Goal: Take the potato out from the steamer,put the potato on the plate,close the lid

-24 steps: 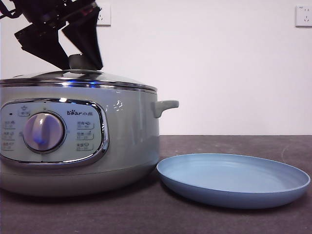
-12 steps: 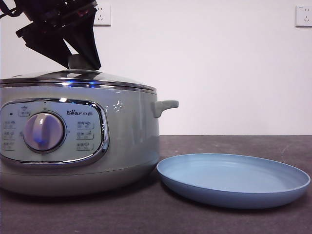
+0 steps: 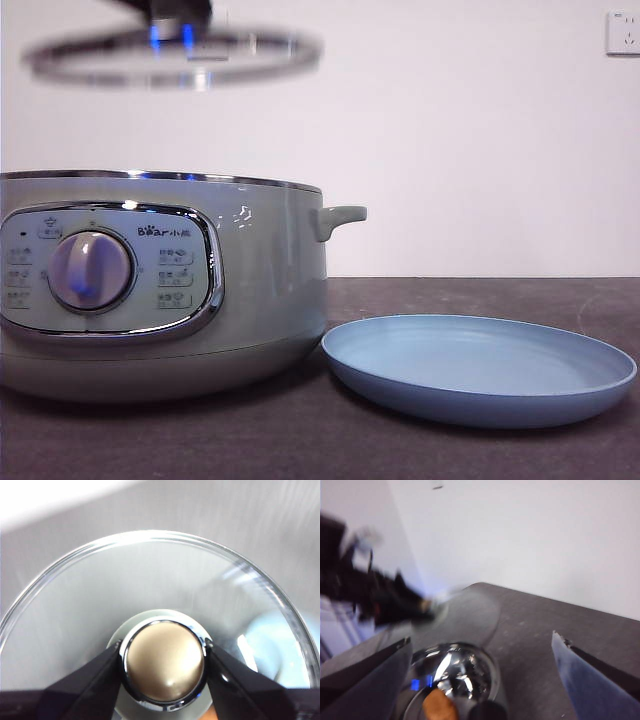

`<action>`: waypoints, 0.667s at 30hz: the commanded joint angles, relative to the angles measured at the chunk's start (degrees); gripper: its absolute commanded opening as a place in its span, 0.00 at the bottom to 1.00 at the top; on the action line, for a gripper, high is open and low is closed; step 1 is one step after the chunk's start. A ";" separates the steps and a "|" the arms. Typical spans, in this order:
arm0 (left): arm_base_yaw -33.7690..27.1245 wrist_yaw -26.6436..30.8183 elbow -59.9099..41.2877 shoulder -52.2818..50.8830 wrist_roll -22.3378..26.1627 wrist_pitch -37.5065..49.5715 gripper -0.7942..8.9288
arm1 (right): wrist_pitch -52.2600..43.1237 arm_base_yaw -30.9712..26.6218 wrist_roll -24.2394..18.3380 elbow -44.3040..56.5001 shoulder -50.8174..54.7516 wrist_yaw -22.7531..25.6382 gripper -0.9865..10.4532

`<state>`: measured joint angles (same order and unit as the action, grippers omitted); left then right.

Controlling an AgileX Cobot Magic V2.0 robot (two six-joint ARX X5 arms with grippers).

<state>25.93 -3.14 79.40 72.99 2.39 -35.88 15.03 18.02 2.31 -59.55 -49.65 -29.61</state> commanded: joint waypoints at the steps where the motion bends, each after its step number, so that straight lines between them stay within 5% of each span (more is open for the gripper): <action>1: 0.02 -0.17 4.63 -2.86 0.70 1.01 0.07 | 2.45 2.84 -4.02 -1.68 -1.70 0.81 0.50; 12: -0.04 0.11 10.69 -13.86 2.05 -3.93 0.07 | 16.63 21.86 -18.58 -17.35 -18.05 12.48 0.50; 20: -0.04 6.16 10.69 -22.34 3.93 -10.51 0.07 | 22.29 28.30 -23.32 -25.83 -31.34 16.50 0.50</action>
<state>25.93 1.30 89.14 51.96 4.60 -48.97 37.21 46.28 -19.49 -85.03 -79.99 -13.32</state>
